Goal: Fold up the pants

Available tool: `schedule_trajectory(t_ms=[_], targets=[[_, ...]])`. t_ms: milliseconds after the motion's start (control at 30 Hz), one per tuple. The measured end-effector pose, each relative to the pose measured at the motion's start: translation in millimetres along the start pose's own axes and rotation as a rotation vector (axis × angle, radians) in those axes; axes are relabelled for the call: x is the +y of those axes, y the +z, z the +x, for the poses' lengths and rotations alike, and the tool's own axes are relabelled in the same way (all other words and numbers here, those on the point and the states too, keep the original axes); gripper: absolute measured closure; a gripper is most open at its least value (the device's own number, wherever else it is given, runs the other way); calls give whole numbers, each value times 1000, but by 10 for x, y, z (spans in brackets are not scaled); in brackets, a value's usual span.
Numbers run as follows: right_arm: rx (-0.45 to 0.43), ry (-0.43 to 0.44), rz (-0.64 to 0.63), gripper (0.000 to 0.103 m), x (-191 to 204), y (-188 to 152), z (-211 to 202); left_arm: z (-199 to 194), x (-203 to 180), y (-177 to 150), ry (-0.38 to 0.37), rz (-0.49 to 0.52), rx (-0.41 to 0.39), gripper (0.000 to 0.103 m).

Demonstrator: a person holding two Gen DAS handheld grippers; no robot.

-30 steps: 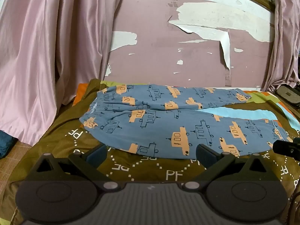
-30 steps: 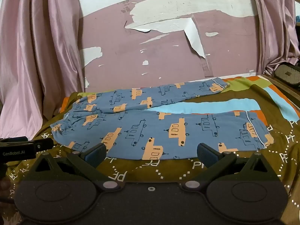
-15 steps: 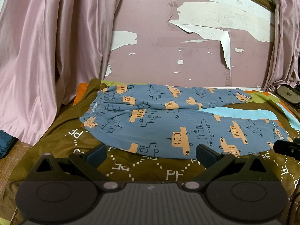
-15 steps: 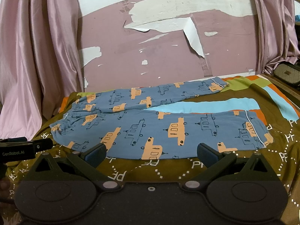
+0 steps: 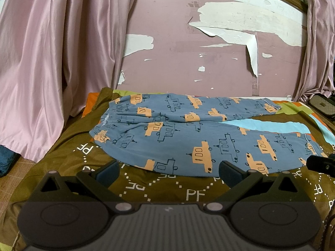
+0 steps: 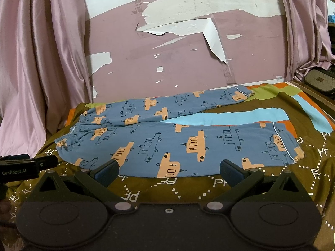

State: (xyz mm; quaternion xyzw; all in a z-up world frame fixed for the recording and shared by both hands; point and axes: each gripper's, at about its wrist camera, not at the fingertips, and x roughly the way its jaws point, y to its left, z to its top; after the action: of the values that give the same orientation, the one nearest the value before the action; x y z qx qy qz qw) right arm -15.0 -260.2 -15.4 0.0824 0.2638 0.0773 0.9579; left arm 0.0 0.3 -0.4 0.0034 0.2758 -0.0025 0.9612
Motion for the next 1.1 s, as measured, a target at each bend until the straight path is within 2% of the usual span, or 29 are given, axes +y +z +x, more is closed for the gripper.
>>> schedule_trajectory(t_ms=[733, 1000, 1100], targets=[[17, 3, 15, 0, -15, 0, -5, -6, 63, -54, 2, -4, 12, 0], [36, 19, 0, 0, -4, -3, 30, 139, 21, -94, -6, -9, 86, 0], [15, 30, 6, 0, -42, 56, 8, 187, 53, -42, -15, -37, 96, 0]])
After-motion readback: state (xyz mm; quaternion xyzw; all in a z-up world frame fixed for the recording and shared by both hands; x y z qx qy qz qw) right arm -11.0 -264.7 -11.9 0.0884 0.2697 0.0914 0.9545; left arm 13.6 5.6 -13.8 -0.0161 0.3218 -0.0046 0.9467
